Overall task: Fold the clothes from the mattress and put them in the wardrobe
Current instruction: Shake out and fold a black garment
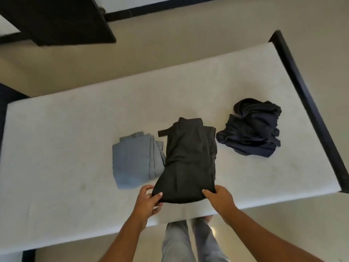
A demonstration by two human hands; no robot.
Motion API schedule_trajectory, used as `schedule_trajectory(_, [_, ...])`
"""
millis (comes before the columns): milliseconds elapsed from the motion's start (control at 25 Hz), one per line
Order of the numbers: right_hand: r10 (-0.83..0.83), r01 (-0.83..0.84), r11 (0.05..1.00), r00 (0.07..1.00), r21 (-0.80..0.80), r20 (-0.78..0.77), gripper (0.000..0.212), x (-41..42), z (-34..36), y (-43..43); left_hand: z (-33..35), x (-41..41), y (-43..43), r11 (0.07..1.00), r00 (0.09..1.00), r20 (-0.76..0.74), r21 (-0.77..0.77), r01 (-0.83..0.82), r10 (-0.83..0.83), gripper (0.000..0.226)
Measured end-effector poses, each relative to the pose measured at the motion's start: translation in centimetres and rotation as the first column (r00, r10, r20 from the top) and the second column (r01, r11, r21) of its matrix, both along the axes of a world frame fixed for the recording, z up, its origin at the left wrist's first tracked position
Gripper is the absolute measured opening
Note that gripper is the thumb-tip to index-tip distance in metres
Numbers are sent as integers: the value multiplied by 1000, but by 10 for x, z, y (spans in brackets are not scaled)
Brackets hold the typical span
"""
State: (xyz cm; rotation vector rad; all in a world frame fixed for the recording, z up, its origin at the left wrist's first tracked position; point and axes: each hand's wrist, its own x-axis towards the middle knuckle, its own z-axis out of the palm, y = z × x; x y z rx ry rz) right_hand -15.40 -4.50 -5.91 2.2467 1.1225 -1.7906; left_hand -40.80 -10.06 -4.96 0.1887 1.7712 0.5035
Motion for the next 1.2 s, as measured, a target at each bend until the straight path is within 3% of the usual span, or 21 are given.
schedule_trajectory(200, [-193,168,946,979,276,63,24,-8,5,76,13,-13,93,981,998,-31,186,-47,53,26])
schedule_trajectory(360, [-424,400,847,906,351,-11,30,-22,-17,176,-7,-13,200,952,996,-50,301,-51,69,17])
schedule_trajectory(440, [-441,414,826,898,382,-20,33,-28,-41,219,-37,-12,247,927,995,-68,374,-44,74,19])
schedule_trajectory(520, [-364,329,853,931,404,9,44,-37,-65,246,-75,-10,273,918,968,-250,385,98,1,27])
schedule_trajectory(600, [-198,98,864,968,494,155,52,-49,-93,249,-114,-2,275,870,850,-496,325,369,-175,38])
schedule_trajectory(680, [41,-248,763,940,597,338,52,-63,-129,222,-149,13,255,676,613,-707,260,689,-353,48])
schedule_trajectory(760, [299,-576,622,801,530,519,58,-67,-167,189,-185,22,230,368,243,-821,43,929,-517,59])
schedule_trajectory(800, [386,-676,578,720,457,577,63,-62,-188,178,-206,21,220,270,112,-804,-62,961,-583,63])
schedule_trajectory(840, [438,-734,559,656,385,615,67,-53,-206,171,-223,17,215,236,52,-771,-130,963,-635,67])
schedule_trajectory(920, [476,-763,574,607,297,637,74,-34,-232,163,-250,9,206,258,49,-736,-174,950,-675,72])
schedule_trajectory(1000, [444,-730,623,626,281,641,82,-32,-239,159,-256,10,203,382,136,-752,-163,910,-645,83])
schedule_trajectory(1120, [132,-402,843,799,358,586,98,-50,-223,152,-237,23,202,746,536,-679,-26,665,-501,96])
schedule_trajectory(1200, [-30,-153,938,859,312,512,105,-56,-211,156,-226,25,205,821,654,-609,6,571,-449,92])
